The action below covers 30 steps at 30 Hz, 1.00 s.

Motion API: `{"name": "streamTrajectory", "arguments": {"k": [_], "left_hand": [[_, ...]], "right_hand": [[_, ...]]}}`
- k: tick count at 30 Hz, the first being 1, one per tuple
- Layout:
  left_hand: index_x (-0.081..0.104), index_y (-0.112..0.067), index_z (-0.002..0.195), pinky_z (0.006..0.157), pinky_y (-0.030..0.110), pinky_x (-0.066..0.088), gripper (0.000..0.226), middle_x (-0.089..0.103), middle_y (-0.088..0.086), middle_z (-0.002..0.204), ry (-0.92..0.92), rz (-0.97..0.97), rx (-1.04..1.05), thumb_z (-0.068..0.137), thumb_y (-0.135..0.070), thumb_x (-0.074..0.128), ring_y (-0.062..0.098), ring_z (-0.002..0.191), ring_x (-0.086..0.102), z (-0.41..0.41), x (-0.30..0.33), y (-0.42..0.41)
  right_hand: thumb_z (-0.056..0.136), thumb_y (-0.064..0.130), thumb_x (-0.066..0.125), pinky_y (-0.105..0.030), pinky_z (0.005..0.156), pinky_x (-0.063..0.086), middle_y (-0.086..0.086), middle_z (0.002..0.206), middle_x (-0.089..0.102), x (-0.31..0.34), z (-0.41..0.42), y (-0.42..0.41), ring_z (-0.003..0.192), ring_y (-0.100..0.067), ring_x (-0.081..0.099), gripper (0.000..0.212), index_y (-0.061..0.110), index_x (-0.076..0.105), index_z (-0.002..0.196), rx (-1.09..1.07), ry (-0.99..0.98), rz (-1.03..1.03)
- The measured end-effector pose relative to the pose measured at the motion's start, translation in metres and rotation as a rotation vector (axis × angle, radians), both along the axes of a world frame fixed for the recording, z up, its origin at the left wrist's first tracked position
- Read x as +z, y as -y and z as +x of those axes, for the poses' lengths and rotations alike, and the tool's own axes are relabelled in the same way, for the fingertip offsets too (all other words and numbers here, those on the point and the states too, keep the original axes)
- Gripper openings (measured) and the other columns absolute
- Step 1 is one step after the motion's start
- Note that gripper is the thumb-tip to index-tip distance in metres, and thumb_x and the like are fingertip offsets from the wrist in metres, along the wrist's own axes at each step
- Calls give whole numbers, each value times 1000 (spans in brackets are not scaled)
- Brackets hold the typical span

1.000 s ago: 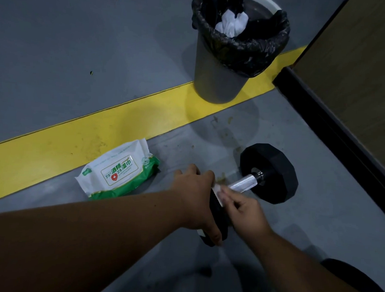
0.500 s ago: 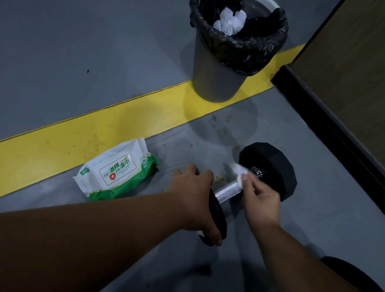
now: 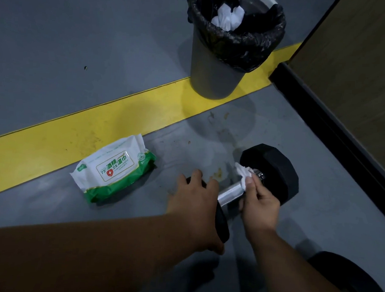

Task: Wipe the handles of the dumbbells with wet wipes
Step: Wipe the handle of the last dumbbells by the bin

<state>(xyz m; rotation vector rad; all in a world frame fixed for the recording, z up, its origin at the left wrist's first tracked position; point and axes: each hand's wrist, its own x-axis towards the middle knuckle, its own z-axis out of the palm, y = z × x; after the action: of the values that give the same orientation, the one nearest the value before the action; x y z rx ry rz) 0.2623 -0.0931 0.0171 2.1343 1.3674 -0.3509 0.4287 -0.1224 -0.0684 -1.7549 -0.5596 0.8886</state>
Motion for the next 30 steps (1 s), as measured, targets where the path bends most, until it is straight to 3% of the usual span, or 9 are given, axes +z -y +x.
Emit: {"name": "streamTrajectory", "arguments": {"k": [6,8,11,13,16,18,22,25,30], "left_hand": [[28,-25,138,95,54,46,99,26,6,134,-39,-21,-143,63,-73,72,31,120,29,0,3,-3],[36,-22,130,100,47,41,92,34,4,130,-54,-33,-184,62,-71,73,28,116,30,-1,8,-16],[40,-22,129,99,42,43,110,35,2,126,-82,-121,-47,42,-75,84,27,117,34,-7,11,-37],[39,-24,129,99,44,48,120,33,2,127,-82,-178,39,32,-74,87,28,119,37,-8,10,-43],[40,-24,122,92,40,53,112,36,3,123,-48,-203,59,32,-68,89,24,112,44,-5,8,-36],[42,-23,120,89,38,52,104,37,2,120,-14,-147,29,38,-66,89,21,106,44,-3,9,-24],[38,-19,127,103,40,41,101,33,5,133,21,37,-70,52,-71,80,27,117,34,5,0,10],[34,-20,132,103,40,41,104,25,4,143,56,33,-36,54,-71,80,32,125,27,7,-4,19],[35,-20,132,99,37,37,95,30,2,137,66,72,-72,61,-67,77,27,120,26,7,1,16]], "right_hand": [[95,9,64,-15,91,52,10,107,77,8,-29,26,104,-3,70,23,21,75,112,347,-149,-13],[96,9,65,-17,90,53,16,99,77,10,-16,17,100,-2,71,24,26,74,112,333,-51,-1],[99,19,62,-16,53,43,7,59,55,10,-5,6,50,-4,47,25,29,71,120,98,-29,18],[100,22,61,-20,45,37,-6,56,43,5,-15,7,47,-11,38,26,29,70,123,42,-82,20],[98,18,63,-15,74,55,10,82,74,2,-35,18,78,-4,70,24,26,73,117,240,-138,23],[96,15,65,-16,99,49,14,111,75,3,-31,23,112,-1,66,23,25,74,114,383,-110,3],[96,17,66,-20,98,51,18,104,75,3,8,26,105,-3,69,22,32,77,108,351,44,-29],[99,23,63,-27,77,49,10,86,74,-2,18,25,77,-1,58,22,32,77,114,126,-37,5],[97,15,64,-25,99,51,8,112,76,-3,-18,33,110,-7,69,20,22,76,111,362,-35,-20]]}}
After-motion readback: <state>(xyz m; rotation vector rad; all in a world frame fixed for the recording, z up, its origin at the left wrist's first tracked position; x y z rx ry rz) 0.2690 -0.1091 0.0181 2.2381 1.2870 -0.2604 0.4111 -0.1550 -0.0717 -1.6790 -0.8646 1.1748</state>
